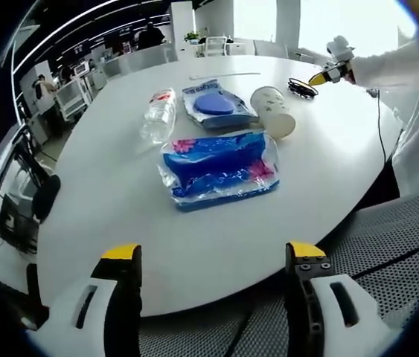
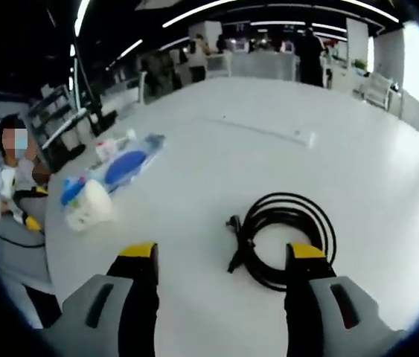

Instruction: Arrange the tabletop items into an orderly group along one side of the table until the central work area is clear of visible clutter.

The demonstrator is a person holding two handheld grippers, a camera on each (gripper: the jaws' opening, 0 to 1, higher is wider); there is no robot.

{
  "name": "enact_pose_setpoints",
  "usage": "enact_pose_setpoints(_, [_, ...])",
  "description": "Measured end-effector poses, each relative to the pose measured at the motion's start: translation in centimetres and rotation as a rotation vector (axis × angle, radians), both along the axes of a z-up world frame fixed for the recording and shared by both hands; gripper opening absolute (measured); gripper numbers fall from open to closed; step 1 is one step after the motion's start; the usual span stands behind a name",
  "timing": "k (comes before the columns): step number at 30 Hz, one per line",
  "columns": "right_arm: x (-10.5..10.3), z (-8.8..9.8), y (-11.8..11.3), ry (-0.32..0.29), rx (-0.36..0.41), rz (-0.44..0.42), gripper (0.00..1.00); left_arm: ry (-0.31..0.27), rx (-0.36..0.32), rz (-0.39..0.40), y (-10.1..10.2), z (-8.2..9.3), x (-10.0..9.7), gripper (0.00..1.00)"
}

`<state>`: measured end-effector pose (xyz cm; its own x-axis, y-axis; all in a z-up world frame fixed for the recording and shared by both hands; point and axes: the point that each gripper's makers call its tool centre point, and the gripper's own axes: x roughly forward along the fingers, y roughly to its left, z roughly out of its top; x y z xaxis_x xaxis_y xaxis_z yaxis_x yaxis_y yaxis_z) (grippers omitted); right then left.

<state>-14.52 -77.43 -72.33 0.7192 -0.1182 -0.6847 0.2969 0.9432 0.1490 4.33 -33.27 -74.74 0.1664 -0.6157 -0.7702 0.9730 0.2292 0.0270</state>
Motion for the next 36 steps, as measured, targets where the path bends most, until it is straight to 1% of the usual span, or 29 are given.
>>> enact_pose_setpoints(4, [-0.7,0.2,0.1,-0.001,-0.003,-0.012,0.66,0.001,-0.002,-0.004,0.0,0.0,-0.1,0.80])
enact_pose_setpoints(10, [-1.3,0.5,0.8,-0.029,0.008,-0.031,0.66,0.004,-0.010,-0.004,-0.1,0.1,-0.1,0.79])
enact_pose_setpoints(14, [-1.8,0.6,2.1,-0.045,0.017,-0.042,0.64,0.009,-0.008,-0.011,-0.1,0.1,-0.2,0.79])
enact_pose_setpoints(15, [-2.0,0.5,1.8,-0.045,0.022,-0.045,0.63,0.009,-0.007,-0.012,-0.1,0.1,-0.2,0.79])
enact_pose_setpoints(21, [-3.0,0.7,1.9,-0.066,0.036,-0.077,0.62,0.015,-0.003,-0.016,-0.1,0.0,-0.4,0.79])
enact_pose_setpoints(31, [-5.2,0.1,3.1,-0.081,0.071,-0.132,0.61,0.014,0.000,-0.017,0.1,0.0,-0.4,0.78])
enact_pose_setpoints(36, [-5.4,0.1,3.4,-0.095,0.095,-0.164,0.60,0.018,0.006,-0.017,0.1,-0.2,-0.4,0.78])
